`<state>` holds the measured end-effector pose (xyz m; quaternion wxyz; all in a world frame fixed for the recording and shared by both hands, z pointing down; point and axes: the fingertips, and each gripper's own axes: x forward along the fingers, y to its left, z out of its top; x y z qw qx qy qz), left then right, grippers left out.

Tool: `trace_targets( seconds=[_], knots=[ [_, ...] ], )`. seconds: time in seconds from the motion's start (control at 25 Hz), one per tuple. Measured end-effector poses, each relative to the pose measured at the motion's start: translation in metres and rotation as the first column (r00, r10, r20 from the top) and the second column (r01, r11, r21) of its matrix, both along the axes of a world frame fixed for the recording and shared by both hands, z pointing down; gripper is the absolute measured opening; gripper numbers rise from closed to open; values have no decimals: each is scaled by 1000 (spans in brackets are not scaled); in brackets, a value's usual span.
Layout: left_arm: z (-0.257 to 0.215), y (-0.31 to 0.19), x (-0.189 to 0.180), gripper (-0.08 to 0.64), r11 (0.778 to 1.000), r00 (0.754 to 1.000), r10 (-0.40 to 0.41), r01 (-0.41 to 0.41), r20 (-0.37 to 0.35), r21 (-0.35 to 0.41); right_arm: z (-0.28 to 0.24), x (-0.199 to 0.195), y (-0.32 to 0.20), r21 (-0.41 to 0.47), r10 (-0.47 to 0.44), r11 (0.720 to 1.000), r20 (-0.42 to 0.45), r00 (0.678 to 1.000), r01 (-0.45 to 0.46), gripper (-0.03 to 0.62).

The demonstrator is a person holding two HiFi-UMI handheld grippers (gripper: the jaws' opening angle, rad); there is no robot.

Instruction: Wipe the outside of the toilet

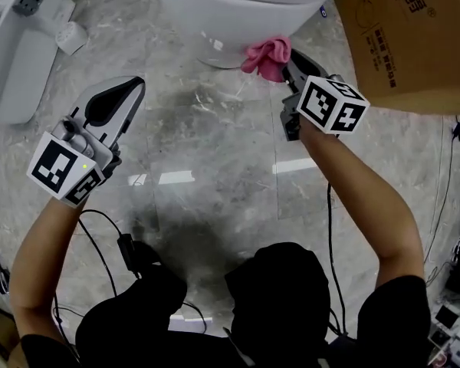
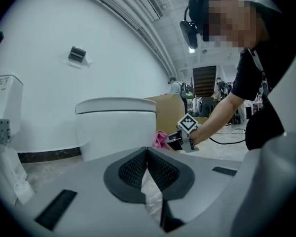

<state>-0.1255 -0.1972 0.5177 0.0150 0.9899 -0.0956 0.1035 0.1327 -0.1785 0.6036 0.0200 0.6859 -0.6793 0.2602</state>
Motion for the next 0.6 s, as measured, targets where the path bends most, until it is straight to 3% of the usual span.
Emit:
trace_targets(
  seconds=[0.2, 0.4, 0.52, 0.6],
  knots=[
    [2, 16, 11, 14, 994, 994, 112, -112, 22, 13, -5, 40, -8, -14, 21, 1000, -100, 995, -22, 67],
    [1, 8, 19, 14, 995, 995, 95, -96, 11, 27, -10, 100, -30, -3, 127, 992, -130, 983, -129, 66],
    [5, 5, 20, 14, 995, 995, 92, -94, 30, 45, -11, 132, -50, -28, 168, 983, -227, 959, -179, 66],
    [13, 5, 19, 14, 991, 990, 114, -120, 87, 65, -12, 147, -53, -45, 196, 975, -301, 933, -219, 66]
  ],
)
